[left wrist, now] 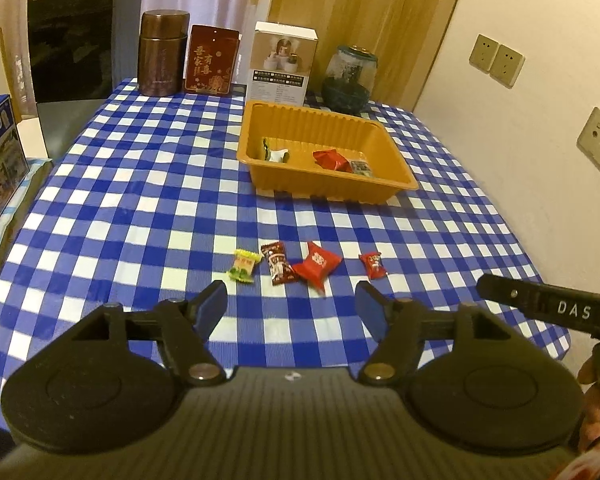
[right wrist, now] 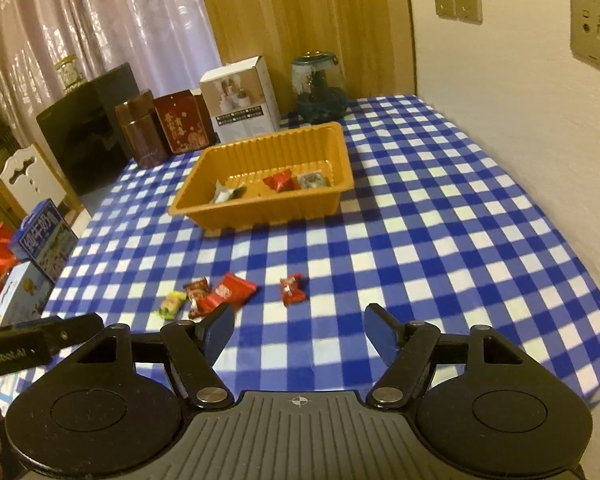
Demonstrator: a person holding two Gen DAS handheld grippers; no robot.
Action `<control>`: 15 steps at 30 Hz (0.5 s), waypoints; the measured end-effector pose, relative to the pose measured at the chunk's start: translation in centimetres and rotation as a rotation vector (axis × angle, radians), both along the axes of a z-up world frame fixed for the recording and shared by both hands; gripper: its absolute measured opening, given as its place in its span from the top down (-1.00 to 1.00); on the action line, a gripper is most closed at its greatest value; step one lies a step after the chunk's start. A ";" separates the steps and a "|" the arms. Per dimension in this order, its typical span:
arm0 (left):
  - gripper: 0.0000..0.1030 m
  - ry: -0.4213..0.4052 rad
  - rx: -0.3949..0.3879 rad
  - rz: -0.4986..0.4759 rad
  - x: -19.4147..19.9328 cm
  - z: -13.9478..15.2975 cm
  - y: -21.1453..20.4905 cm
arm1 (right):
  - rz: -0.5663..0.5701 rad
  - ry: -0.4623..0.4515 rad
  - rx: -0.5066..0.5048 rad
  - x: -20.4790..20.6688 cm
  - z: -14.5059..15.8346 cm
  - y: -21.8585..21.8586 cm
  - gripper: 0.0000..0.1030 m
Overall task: Organize snacks
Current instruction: 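Withdraw both open tools from the tray back over the remaining snacks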
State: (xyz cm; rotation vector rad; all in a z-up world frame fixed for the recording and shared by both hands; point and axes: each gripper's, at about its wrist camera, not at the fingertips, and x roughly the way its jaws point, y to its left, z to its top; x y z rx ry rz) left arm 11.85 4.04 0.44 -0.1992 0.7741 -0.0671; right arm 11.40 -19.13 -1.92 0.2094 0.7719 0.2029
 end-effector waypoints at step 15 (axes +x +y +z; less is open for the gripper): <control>-0.45 0.006 0.020 -0.003 -3.0 -0.3 0.1 | -0.021 0.027 -0.057 -4.0 -1.4 -1.2 -0.41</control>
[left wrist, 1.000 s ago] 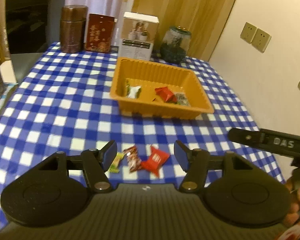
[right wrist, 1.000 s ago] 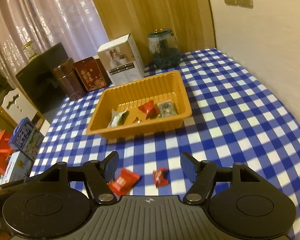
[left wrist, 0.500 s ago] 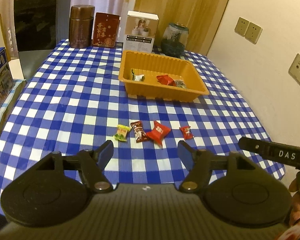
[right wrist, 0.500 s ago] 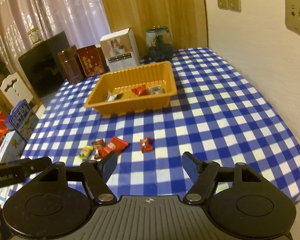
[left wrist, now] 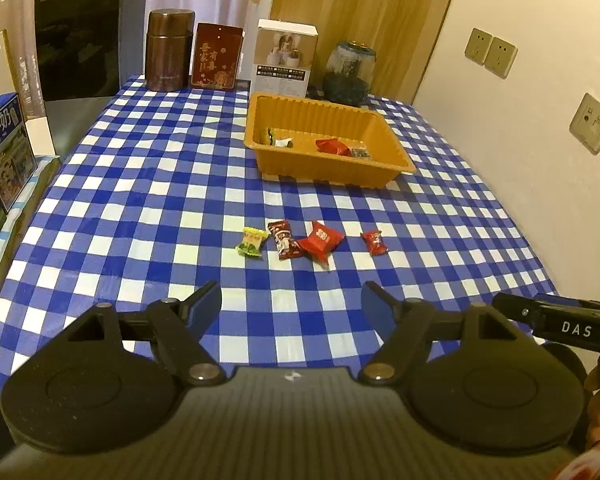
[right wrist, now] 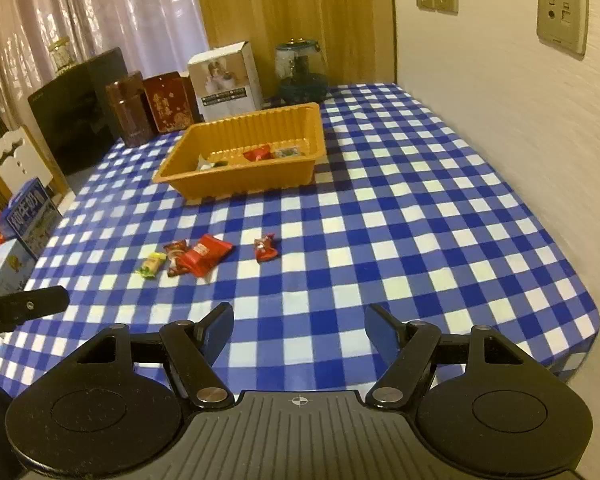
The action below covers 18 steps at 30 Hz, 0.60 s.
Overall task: Organize snacks
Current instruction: 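Withdraw both open tools from the tray back over the remaining snacks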
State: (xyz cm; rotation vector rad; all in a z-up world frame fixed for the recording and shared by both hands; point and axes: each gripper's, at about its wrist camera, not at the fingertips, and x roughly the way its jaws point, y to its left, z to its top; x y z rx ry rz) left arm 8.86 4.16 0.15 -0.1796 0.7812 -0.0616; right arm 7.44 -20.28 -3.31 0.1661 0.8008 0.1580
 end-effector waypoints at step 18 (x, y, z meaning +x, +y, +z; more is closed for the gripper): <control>-0.45 0.038 0.005 0.011 0.6 -1.4 0.1 | 0.003 0.038 0.013 0.8 -1.3 0.2 -0.41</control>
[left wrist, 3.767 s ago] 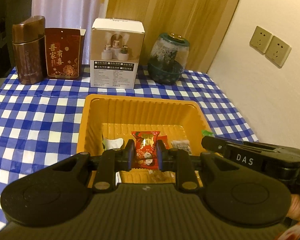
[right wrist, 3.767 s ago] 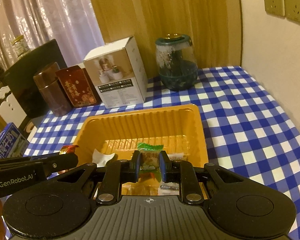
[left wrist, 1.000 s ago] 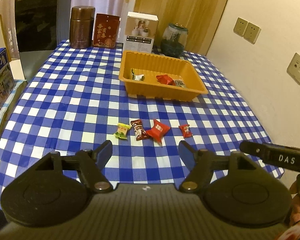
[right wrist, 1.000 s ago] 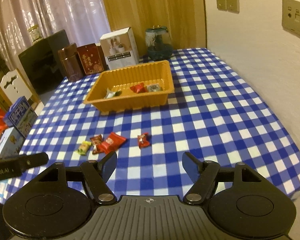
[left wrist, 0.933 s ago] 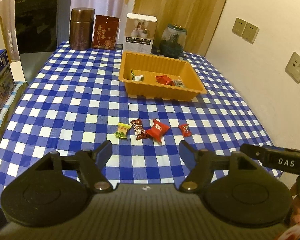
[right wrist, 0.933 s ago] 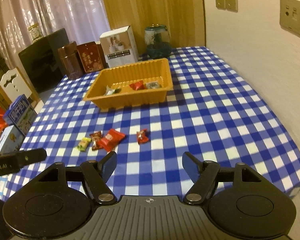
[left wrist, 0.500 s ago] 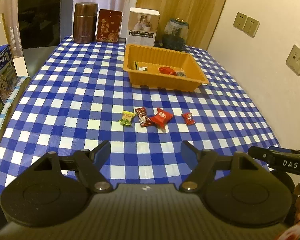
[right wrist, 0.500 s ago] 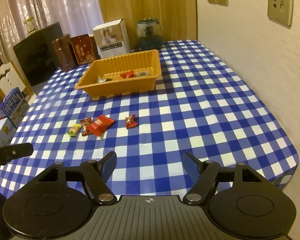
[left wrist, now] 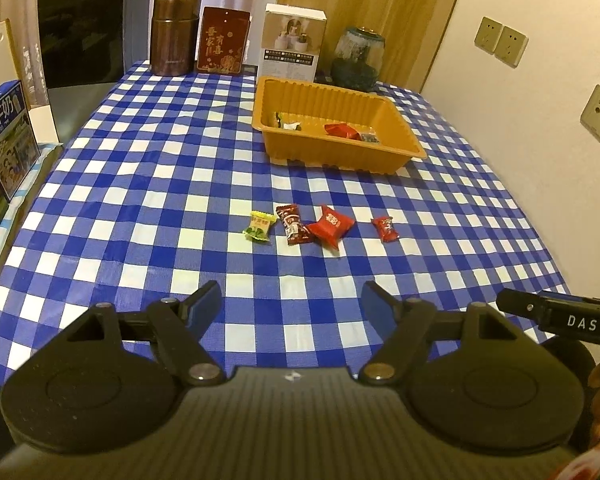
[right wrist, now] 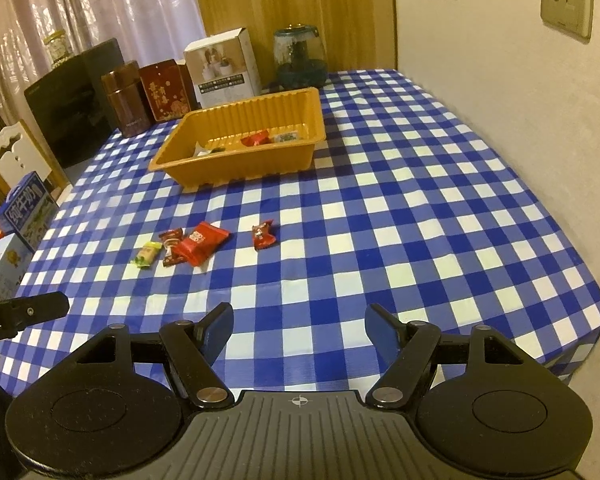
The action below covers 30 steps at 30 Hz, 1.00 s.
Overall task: Organize snacks
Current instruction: 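Withdraw both open tools from the tray back over the remaining snacks, then grasp the yellow-green candy with the left tool while the right tool grasps the small red-brown candy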
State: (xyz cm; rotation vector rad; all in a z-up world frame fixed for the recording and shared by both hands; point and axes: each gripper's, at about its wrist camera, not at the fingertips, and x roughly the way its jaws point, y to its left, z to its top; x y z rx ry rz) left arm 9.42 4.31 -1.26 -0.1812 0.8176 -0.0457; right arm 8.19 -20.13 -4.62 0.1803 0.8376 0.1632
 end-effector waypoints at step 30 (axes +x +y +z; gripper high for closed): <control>-0.50 0.061 0.021 0.032 6.9 -5.3 1.9 | 0.035 0.010 -0.020 8.6 -5.3 2.7 -0.40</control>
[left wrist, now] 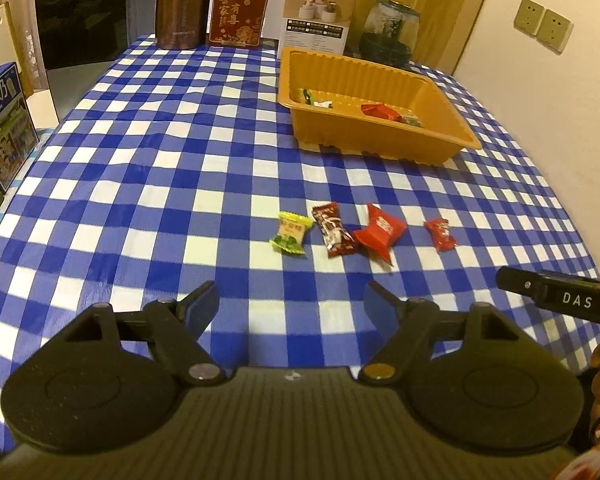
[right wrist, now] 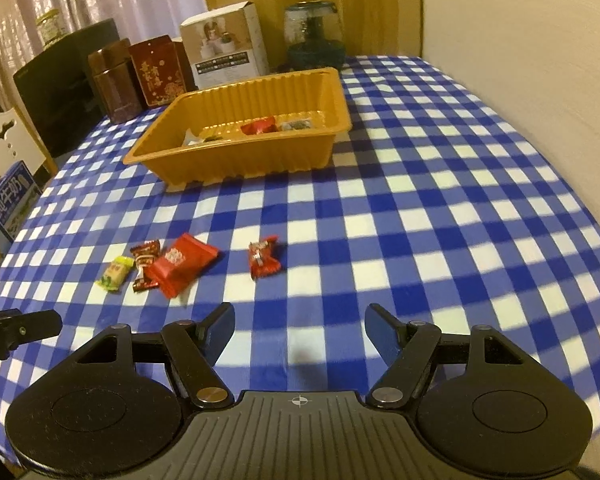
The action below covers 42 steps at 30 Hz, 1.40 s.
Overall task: Organize snacks
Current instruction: 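Grasp the yellow-green candy with the left tool while the right tool grasps the small red-brown candy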
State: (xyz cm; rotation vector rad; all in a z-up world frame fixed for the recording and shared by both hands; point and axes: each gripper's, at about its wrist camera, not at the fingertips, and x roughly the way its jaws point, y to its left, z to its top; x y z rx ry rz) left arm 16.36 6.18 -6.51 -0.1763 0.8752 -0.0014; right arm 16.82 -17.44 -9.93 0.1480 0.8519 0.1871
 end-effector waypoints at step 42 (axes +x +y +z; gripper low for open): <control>0.64 -0.007 0.088 -0.128 8.1 -5.2 -0.5 | 0.108 -0.027 -0.069 7.5 -4.2 4.5 0.43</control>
